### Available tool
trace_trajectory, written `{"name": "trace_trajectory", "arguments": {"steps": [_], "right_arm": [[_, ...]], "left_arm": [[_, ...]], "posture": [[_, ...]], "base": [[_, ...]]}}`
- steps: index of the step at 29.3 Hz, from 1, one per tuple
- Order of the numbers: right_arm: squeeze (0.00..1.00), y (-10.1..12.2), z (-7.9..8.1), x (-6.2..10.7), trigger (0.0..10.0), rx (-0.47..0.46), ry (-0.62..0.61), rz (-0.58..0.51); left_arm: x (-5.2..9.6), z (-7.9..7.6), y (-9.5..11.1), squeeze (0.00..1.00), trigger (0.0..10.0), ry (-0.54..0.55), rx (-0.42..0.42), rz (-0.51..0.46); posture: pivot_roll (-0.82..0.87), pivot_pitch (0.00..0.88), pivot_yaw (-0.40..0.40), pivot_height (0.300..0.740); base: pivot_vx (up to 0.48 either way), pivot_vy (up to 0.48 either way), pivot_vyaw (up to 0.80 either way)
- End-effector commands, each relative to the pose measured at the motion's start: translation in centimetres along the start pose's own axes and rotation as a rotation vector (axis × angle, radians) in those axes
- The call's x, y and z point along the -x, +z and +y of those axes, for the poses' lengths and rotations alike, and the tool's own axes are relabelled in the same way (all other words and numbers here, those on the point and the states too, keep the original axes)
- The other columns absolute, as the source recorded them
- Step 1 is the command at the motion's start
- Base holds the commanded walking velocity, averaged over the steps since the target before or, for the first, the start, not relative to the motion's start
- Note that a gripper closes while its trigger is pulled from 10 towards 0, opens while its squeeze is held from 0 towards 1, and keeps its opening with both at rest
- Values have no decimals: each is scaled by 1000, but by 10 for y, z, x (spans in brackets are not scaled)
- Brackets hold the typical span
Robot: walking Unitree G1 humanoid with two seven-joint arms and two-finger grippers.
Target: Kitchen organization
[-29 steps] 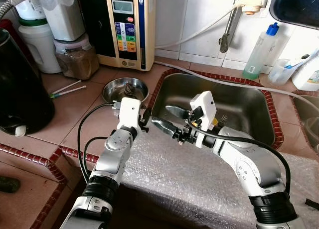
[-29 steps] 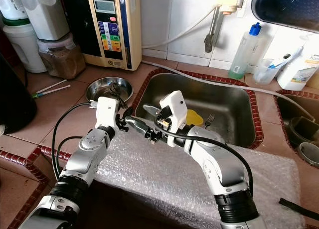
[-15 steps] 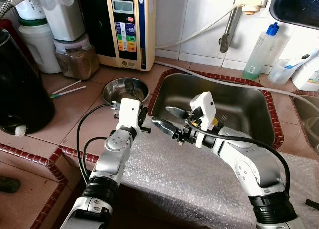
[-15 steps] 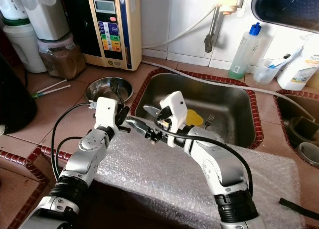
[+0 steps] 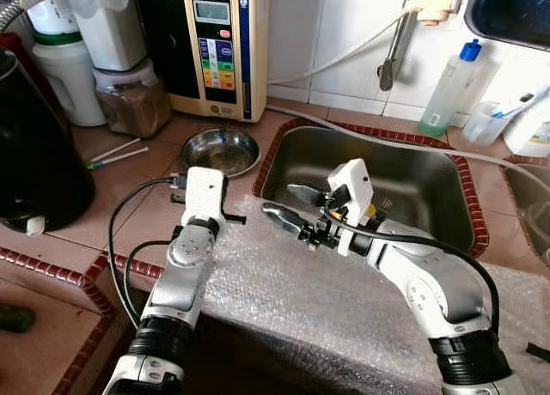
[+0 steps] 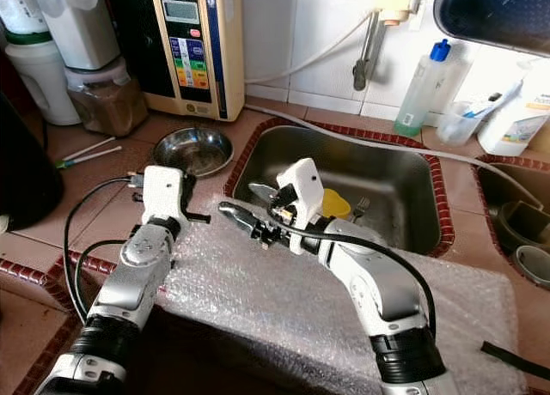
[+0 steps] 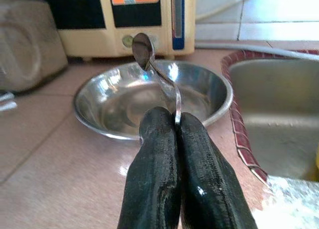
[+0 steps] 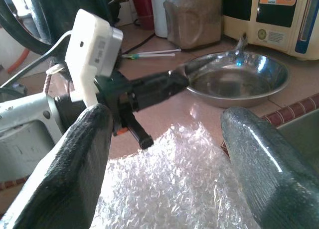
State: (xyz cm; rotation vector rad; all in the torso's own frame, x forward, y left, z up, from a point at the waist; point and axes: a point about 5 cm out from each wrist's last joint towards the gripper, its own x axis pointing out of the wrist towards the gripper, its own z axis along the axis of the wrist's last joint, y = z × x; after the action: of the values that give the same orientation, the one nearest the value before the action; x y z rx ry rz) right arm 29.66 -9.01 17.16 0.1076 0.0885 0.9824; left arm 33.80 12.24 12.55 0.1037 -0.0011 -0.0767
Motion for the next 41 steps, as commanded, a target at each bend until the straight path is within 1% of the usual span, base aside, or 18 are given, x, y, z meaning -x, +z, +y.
{"name": "trace_trajectory", "arguments": {"steps": [1, 6, 8, 10, 15, 18, 19, 22, 23, 29, 30, 31, 33, 34, 37, 39, 40, 41], "right_arm": [[0, 2, -3, 0, 10000, 10, -4, -1], [0, 2, -4, -1, 10000, 11, -6, -1], [0, 2, -5, -1, 10000, 10, -9, -2], [0, 2, -6, -1, 10000, 10, -16, -3], [0, 2, -8, -1, 10000, 10, -21, -4], [0, 1, -9, 0, 10000, 9, -30, -5], [0, 1, -12, 0, 10000, 9, -45, -11], [0, 2, -16, 0, 10000, 14, -78, -30], [0, 14, -27, 0, 10000, 7, -169, -116], [0, 30, -39, 3, 10000, -6, -274, -214], [0, 39, -45, 5, 10000, -56, -312, -278], [0, 39, -45, 5, 10000, -56, -312, -278], [0, 52, -52, 8, 10000, -173, -343, -382], [0, 52, -52, 8, 10000, -173, -343, -382], [0, 54, -49, 4, 10000, -289, -283, -416], [0, 52, -47, 3, 10000, -301, -272, -410], [0, 51, -47, 2, 10000, -312, -276, -411], [0, 50, -47, 0, 10000, -338, -275, -419]], "left_arm": [[1, 3, 7, 0, 0, 20, -20, -40], [1, 12, 19, 0, 0, 69, -60, -114], [2, 10, 23, 0, 0, 51, -24, -142], [3, 4, 29, 0, 0, -2, 65, -172], [5, 1, 43, 0, 0, -89, 83, -248], [10, -6, 58, 0, 0, -228, 237, -320], [11, -7, 63, 0, 0, -271, 353, -327], [11, -8, 66, 0, 0, -313, 491, -309], [10, -10, 69, 0, 0, -360, 553, -309], [11, -16, 70, 0, 0, -425, 588, -291], [13, -22, 69, 0, 0, -469, 603, -270], [13, -22, 69, 0, 0, -469, 603, -270], [18, -33, 67, 0, 0, -559, 620, -236], [18, -33, 67, 0, 0, -559, 620, -236], [27, -51, 71, 0, 0, -689, 650, -203], [29, -56, 73, 0, 0, -728, 657, -194], [31, -59, 73, 0, 6196, -761, 664, -182], [33, -62, 74, 0, 10000, -798, 671, -169]], "posture": [[14, 0, 3, 740], [19, 0, 0, 740], [18, 0, -1, 740], [20, 0, -2, 740], [20, 0, -4, 740], [24, 0, -5, 740], [24, 0, -5, 740], [23, 0, -4, 740], [22, 0, -3, 740], [22, 0, -3, 740], [23, 0, 0, 740], [23, 0, 0, 740], [23, 0, 1, 740], [23, 0, 1, 740], [22, 0, 3, 740], [22, 0, 3, 740], [24, 0, 2, 740], [22, 0, 3, 740]], "base": [[0, 0, 0], [0, 0, 0], [0, 0, 0], [0, 0, 0], [0, 0, 0], [0, 0, 0], [0, 0, 0], [0, 0, 0], [0, 0, 0], [0, 0, 0], [0, 0, 0], [0, 0, 0], [0, 0, 0], [0, 0, 0], [0, 0, 0], [0, 0, 0], [0, 0, 0], [0, 0, 0]]}}
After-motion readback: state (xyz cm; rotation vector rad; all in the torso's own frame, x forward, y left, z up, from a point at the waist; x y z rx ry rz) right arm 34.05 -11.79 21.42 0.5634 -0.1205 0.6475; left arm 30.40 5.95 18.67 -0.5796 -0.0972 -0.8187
